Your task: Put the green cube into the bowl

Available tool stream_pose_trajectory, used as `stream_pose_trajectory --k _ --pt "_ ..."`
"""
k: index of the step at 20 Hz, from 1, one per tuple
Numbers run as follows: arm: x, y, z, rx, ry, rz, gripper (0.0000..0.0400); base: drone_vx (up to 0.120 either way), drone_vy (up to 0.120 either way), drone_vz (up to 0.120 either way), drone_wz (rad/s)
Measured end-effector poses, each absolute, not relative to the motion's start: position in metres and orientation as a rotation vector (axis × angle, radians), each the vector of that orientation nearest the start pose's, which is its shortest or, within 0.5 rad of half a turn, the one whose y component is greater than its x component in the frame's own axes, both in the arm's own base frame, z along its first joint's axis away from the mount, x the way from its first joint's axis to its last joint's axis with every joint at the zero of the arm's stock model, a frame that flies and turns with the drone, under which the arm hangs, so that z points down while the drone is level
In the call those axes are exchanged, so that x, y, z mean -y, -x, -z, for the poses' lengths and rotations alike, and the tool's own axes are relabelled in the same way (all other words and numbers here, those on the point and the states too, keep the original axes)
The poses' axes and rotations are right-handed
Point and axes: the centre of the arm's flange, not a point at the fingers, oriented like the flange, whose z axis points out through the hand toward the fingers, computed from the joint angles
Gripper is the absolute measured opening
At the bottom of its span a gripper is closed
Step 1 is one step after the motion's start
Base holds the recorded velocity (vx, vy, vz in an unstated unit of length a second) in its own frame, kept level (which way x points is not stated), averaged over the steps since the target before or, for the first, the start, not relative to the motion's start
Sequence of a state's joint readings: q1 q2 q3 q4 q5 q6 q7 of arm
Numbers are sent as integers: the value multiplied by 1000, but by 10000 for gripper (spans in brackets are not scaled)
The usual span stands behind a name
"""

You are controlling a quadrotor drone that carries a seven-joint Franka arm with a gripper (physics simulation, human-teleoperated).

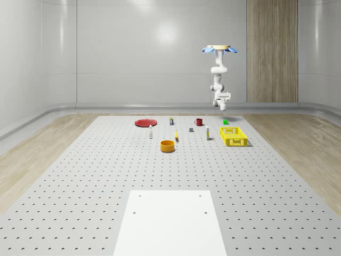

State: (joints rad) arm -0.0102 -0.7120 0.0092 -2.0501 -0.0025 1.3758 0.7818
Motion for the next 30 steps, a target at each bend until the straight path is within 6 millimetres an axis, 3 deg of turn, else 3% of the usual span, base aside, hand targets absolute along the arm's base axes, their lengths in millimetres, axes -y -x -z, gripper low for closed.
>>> stream_pose_trajectory --k 13,21,26,28,30 --pt "-8 -302 -691 -1223 2950 118 400 120 0 -9 0" --pt "-29 -301 -687 -1299 3128 280 400 95 0 -25 0" --pt "-62 -301 -669 -1422 3414 596 400 80 0 -80 0" --pt "-79 -302 -651 -1494 3579 839 400 0 0 -120 0" --pt "-93 -303 -625 -1571 3750 1197 400 0 0 -120 0"
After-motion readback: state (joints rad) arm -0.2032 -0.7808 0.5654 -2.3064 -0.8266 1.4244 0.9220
